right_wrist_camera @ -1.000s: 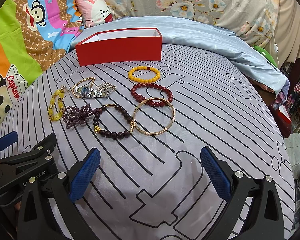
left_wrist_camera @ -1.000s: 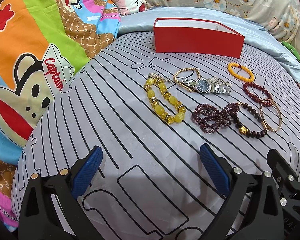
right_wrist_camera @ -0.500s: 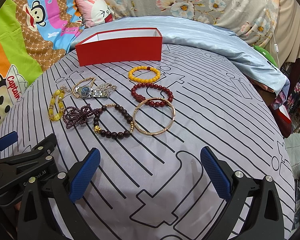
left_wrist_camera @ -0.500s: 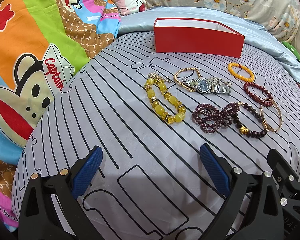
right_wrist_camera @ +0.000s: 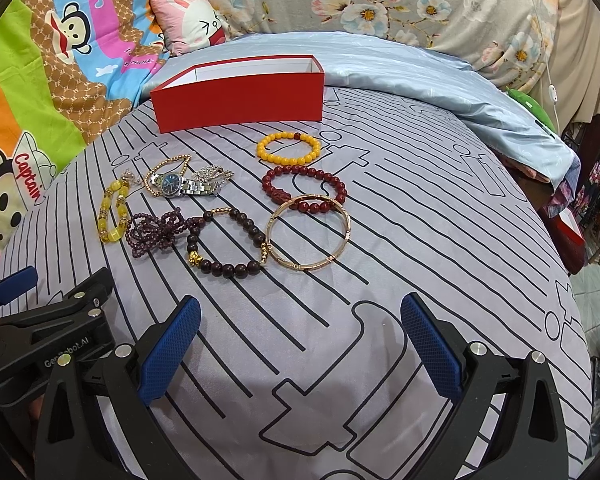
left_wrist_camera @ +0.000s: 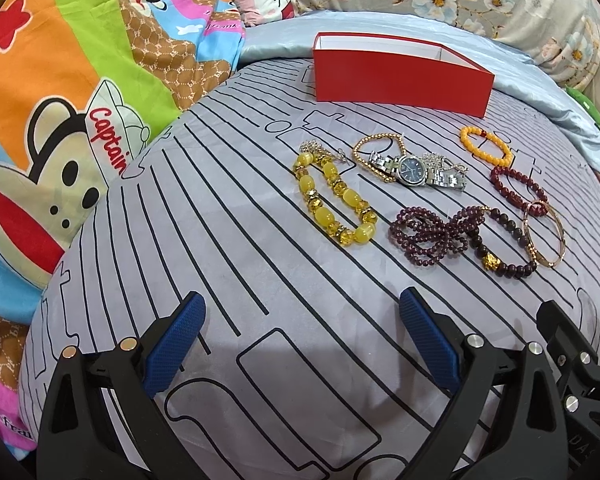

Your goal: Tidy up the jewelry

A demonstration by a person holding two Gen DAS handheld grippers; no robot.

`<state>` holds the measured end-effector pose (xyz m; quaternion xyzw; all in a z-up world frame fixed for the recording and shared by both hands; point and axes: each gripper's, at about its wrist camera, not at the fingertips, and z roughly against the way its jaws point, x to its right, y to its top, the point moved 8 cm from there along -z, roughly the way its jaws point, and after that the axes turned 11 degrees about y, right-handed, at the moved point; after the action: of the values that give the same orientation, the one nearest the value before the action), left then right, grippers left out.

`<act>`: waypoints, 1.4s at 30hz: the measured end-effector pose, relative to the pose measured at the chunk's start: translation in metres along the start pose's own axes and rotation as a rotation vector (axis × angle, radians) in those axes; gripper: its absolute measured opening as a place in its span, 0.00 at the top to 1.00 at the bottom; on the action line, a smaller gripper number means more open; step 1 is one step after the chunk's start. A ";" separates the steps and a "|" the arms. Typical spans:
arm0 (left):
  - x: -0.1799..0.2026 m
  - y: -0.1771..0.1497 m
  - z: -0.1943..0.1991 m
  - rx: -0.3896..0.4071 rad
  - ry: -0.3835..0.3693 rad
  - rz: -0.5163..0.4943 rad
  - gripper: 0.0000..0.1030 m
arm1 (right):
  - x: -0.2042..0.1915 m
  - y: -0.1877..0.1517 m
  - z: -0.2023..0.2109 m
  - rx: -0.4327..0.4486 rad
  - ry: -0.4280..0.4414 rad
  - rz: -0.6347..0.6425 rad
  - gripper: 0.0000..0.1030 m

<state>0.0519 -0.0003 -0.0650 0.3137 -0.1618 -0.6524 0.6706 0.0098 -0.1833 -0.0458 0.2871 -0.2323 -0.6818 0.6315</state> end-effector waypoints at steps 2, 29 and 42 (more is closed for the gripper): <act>-0.003 0.000 -0.001 -0.008 -0.012 0.015 0.10 | 0.000 0.000 0.000 -0.001 0.000 -0.001 0.07; -0.013 0.061 -0.053 -0.052 -0.054 0.053 0.43 | 0.013 0.018 -0.002 -0.017 0.051 -0.044 0.07; 0.003 0.059 -0.042 -0.002 -0.123 0.007 0.91 | 0.035 0.047 -0.021 -0.039 0.034 -0.070 0.13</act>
<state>0.1239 0.0032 -0.0599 0.2715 -0.2031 -0.6685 0.6619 0.0569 -0.2218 -0.0321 0.2944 -0.1981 -0.7027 0.6167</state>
